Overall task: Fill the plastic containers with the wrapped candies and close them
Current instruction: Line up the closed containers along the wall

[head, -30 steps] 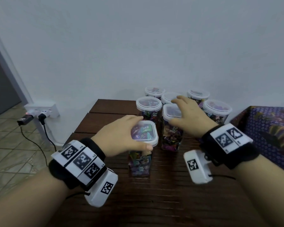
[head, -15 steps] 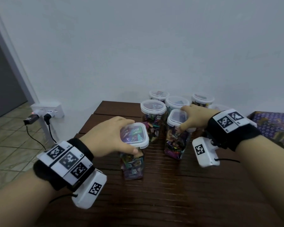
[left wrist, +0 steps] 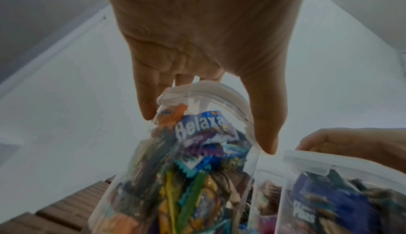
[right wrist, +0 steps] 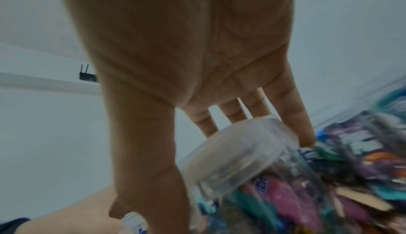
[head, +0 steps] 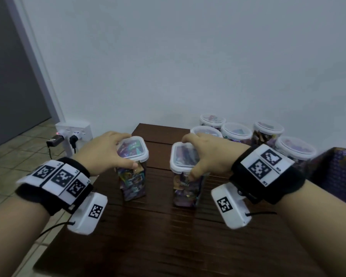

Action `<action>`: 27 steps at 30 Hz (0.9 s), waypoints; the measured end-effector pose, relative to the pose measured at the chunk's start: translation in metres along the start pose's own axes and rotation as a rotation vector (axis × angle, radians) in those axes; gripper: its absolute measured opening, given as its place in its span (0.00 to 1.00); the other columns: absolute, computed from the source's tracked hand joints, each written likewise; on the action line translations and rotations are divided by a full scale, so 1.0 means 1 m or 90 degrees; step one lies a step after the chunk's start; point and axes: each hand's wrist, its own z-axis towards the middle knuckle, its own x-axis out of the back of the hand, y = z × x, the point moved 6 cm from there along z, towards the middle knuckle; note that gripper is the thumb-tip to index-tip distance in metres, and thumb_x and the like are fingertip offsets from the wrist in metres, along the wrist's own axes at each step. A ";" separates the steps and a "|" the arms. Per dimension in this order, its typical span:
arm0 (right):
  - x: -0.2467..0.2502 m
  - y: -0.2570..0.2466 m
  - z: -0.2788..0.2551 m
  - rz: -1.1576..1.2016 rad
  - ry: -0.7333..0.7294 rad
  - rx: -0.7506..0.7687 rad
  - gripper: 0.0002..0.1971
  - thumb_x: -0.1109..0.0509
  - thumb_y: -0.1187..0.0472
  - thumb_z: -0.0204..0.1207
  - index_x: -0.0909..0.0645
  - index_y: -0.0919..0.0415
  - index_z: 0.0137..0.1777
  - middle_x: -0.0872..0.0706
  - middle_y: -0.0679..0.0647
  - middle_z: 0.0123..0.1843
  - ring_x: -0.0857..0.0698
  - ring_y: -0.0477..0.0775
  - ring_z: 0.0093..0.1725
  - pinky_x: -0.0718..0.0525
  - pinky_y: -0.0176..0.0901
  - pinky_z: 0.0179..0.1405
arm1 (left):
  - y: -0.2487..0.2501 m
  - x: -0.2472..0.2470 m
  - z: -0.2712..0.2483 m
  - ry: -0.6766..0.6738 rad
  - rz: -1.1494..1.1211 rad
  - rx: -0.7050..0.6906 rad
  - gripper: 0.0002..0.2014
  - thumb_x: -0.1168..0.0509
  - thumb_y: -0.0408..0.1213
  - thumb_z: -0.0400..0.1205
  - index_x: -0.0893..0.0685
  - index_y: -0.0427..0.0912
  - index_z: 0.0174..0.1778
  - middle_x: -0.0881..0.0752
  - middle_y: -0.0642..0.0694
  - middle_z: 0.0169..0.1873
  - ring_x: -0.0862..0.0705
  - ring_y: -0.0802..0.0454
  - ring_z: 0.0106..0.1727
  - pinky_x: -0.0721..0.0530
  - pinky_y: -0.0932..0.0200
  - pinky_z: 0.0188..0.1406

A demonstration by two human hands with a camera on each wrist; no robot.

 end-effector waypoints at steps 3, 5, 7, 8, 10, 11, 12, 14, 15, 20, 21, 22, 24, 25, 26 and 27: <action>0.006 -0.020 0.030 -0.052 0.039 0.033 0.44 0.20 0.49 0.63 0.39 0.55 0.76 0.26 0.56 0.67 0.24 0.59 0.62 0.24 0.47 0.54 | -0.021 0.009 0.006 0.010 0.003 0.037 0.51 0.22 0.63 0.60 0.32 0.49 0.78 0.26 0.45 0.72 0.25 0.48 0.70 0.26 0.49 0.68; 0.009 -0.028 0.056 -0.079 0.063 0.038 0.44 0.20 0.49 0.63 0.39 0.56 0.76 0.27 0.58 0.67 0.24 0.60 0.63 0.23 0.49 0.56 | -0.029 0.013 0.010 0.002 0.000 0.059 0.58 0.30 0.72 0.50 0.32 0.49 0.78 0.26 0.46 0.72 0.26 0.47 0.70 0.26 0.46 0.69; 0.011 -0.031 0.084 -0.097 0.080 0.031 0.43 0.21 0.50 0.64 0.38 0.57 0.75 0.27 0.60 0.68 0.25 0.62 0.65 0.21 0.54 0.60 | -0.034 0.016 0.017 -0.004 -0.001 0.067 0.61 0.37 0.74 0.46 0.32 0.50 0.78 0.26 0.46 0.72 0.26 0.47 0.70 0.26 0.45 0.69; 0.011 -0.030 0.099 -0.102 0.087 0.024 0.42 0.21 0.50 0.65 0.39 0.57 0.75 0.28 0.60 0.69 0.26 0.63 0.66 0.21 0.55 0.60 | -0.036 0.016 0.021 -0.006 0.000 0.068 0.61 0.37 0.74 0.45 0.32 0.50 0.78 0.26 0.46 0.72 0.26 0.47 0.70 0.25 0.45 0.69; 0.014 -0.027 0.126 -0.100 0.104 0.009 0.42 0.21 0.51 0.65 0.39 0.58 0.76 0.28 0.61 0.69 0.27 0.64 0.66 0.21 0.56 0.59 | -0.040 0.018 0.030 -0.008 0.001 0.070 0.61 0.37 0.74 0.45 0.32 0.50 0.78 0.26 0.47 0.71 0.25 0.47 0.70 0.25 0.45 0.69; 0.015 -0.025 0.139 -0.094 0.113 0.001 0.42 0.21 0.51 0.65 0.39 0.58 0.76 0.28 0.61 0.69 0.27 0.64 0.66 0.21 0.55 0.58 | -0.042 0.018 0.036 -0.007 0.002 0.071 0.61 0.37 0.74 0.45 0.31 0.51 0.77 0.26 0.47 0.71 0.25 0.48 0.70 0.25 0.44 0.69; 0.017 -0.023 0.152 -0.085 0.122 -0.006 0.42 0.21 0.51 0.65 0.39 0.58 0.76 0.28 0.61 0.68 0.27 0.64 0.66 0.20 0.55 0.57 | -0.044 0.018 0.042 -0.007 0.004 0.070 0.60 0.37 0.73 0.45 0.31 0.51 0.77 0.26 0.48 0.70 0.25 0.48 0.70 0.25 0.44 0.69; 0.020 -0.017 0.178 -0.066 0.134 -0.019 0.42 0.21 0.51 0.64 0.38 0.59 0.75 0.28 0.62 0.68 0.26 0.65 0.65 0.20 0.57 0.57 | -0.048 0.019 0.054 -0.009 0.007 0.068 0.58 0.33 0.71 0.47 0.31 0.52 0.77 0.26 0.48 0.70 0.25 0.49 0.70 0.25 0.45 0.69; 0.021 -0.014 0.191 -0.056 0.139 -0.026 0.42 0.21 0.51 0.63 0.38 0.59 0.74 0.28 0.63 0.68 0.26 0.66 0.65 0.20 0.58 0.58 | -0.050 0.019 0.060 -0.011 0.001 0.066 0.56 0.31 0.69 0.50 0.32 0.52 0.78 0.27 0.48 0.71 0.26 0.49 0.70 0.26 0.45 0.69; 0.026 -0.003 0.253 -0.032 0.158 -0.053 0.41 0.21 0.50 0.63 0.36 0.60 0.72 0.26 0.63 0.66 0.24 0.67 0.63 0.20 0.60 0.59 | -0.053 0.024 0.087 -0.042 -0.048 0.051 0.59 0.32 0.70 0.47 0.32 0.52 0.78 0.26 0.50 0.72 0.25 0.52 0.69 0.24 0.49 0.68; 0.027 -0.001 0.264 -0.030 0.158 -0.058 0.40 0.21 0.50 0.63 0.35 0.60 0.72 0.26 0.64 0.66 0.24 0.67 0.62 0.20 0.60 0.59 | -0.054 0.025 0.090 -0.046 -0.054 0.048 0.59 0.32 0.69 0.46 0.31 0.53 0.77 0.26 0.51 0.71 0.24 0.53 0.68 0.24 0.50 0.68; 0.028 0.001 0.276 -0.027 0.158 -0.062 0.39 0.22 0.50 0.64 0.35 0.60 0.72 0.25 0.64 0.65 0.23 0.67 0.62 0.20 0.59 0.59 | -0.055 0.025 0.092 -0.051 -0.058 0.046 0.58 0.31 0.69 0.47 0.31 0.53 0.77 0.26 0.52 0.71 0.24 0.54 0.67 0.24 0.51 0.67; 0.030 0.006 0.297 -0.021 0.158 -0.069 0.39 0.22 0.49 0.63 0.35 0.60 0.71 0.24 0.64 0.64 0.21 0.67 0.59 0.19 0.59 0.57 | -0.057 0.025 0.092 -0.056 -0.052 0.039 0.57 0.31 0.69 0.47 0.31 0.55 0.76 0.25 0.55 0.69 0.24 0.56 0.65 0.23 0.51 0.67; 0.031 0.008 0.306 -0.021 0.158 -0.073 0.39 0.21 0.49 0.63 0.35 0.60 0.71 0.24 0.64 0.63 0.20 0.67 0.58 0.18 0.59 0.57 | -0.059 0.026 0.092 -0.057 -0.044 0.034 0.57 0.33 0.70 0.46 0.31 0.56 0.76 0.25 0.57 0.67 0.24 0.57 0.64 0.23 0.51 0.66; 0.031 0.011 0.315 -0.021 0.157 -0.076 0.39 0.21 0.48 0.63 0.34 0.59 0.70 0.23 0.63 0.63 0.20 0.67 0.58 0.18 0.59 0.56 | -0.060 0.026 0.092 -0.058 -0.039 0.030 0.56 0.35 0.72 0.46 0.31 0.58 0.75 0.26 0.59 0.66 0.24 0.59 0.63 0.23 0.52 0.66; 0.030 0.013 0.324 -0.021 0.153 -0.081 0.39 0.21 0.48 0.62 0.34 0.59 0.70 0.23 0.63 0.63 0.19 0.67 0.57 0.17 0.59 0.56 | -0.062 0.026 0.092 -0.058 -0.037 0.027 0.55 0.36 0.72 0.46 0.31 0.60 0.74 0.26 0.61 0.64 0.24 0.60 0.62 0.23 0.52 0.65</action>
